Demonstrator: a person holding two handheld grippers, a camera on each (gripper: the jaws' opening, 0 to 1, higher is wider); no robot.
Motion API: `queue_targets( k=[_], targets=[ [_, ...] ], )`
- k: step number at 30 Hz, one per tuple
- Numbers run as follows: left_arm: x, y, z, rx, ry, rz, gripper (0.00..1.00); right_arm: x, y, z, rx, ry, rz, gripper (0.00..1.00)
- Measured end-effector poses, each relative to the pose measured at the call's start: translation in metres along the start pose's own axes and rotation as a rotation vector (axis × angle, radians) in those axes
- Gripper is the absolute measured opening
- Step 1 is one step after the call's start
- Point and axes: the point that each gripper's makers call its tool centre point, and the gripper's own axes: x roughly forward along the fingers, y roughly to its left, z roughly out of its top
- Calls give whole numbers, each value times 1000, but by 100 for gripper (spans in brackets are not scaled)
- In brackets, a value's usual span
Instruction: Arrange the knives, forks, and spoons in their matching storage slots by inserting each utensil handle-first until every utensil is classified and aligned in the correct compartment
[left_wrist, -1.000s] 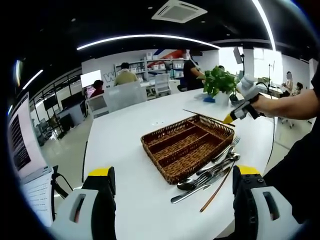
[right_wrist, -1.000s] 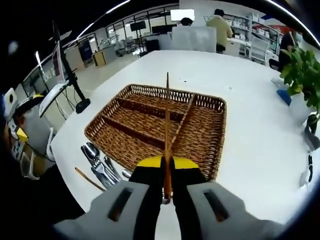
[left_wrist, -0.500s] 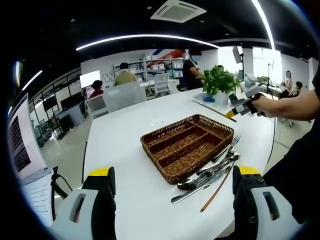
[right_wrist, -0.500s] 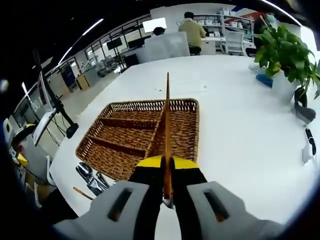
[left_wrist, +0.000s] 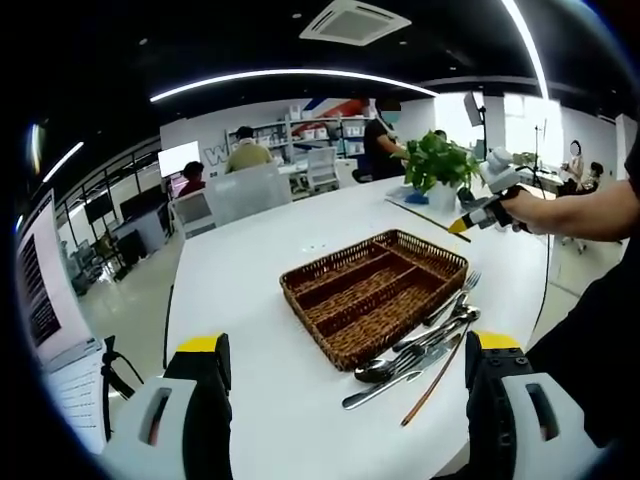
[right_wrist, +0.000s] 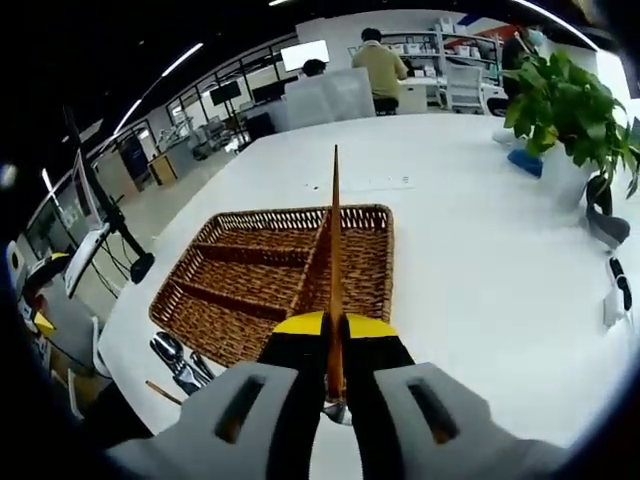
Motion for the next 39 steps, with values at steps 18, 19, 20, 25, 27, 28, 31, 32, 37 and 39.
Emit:
queue_targets(
  k=[18, 19, 20, 25, 27, 28, 31, 32, 37, 39],
  targets=[
    [0, -1, -3, -10, 1, 4, 99, 15, -5, -25, 21, 55, -17, 3],
    [0, -1, -3, -10, 1, 4, 99, 16, -5, -27, 24, 61, -18, 3],
    [0, -1, -3, -11, 1, 4, 99, 17, -4, -28, 25, 64, -17, 3],
    [-1, -2, -5, -10, 4, 3, 99, 20, -3, -32, 35, 78, -14, 3],
    [-1, -2, -5, -12, 2, 4, 99, 22, -1, -33, 31, 86, -13, 3],
    [-1, -2, -6, -12, 4, 5, 99, 23, -1, -34, 27, 92, -14, 3],
    [-2, -1, -6, -12, 5, 6, 99, 27, -3, -37, 16, 109, -16, 3],
    [-2, -1, -6, -14, 2, 7, 99, 30, -3, -38, 17, 116, -12, 3],
    [-2, -1, -7, -15, 4, 8, 99, 34, -4, -38, 23, 135, -17, 3],
    [-2, 0, -7, -16, 5, 9, 99, 36, -4, -39, 30, 144, -17, 3]
  ],
)
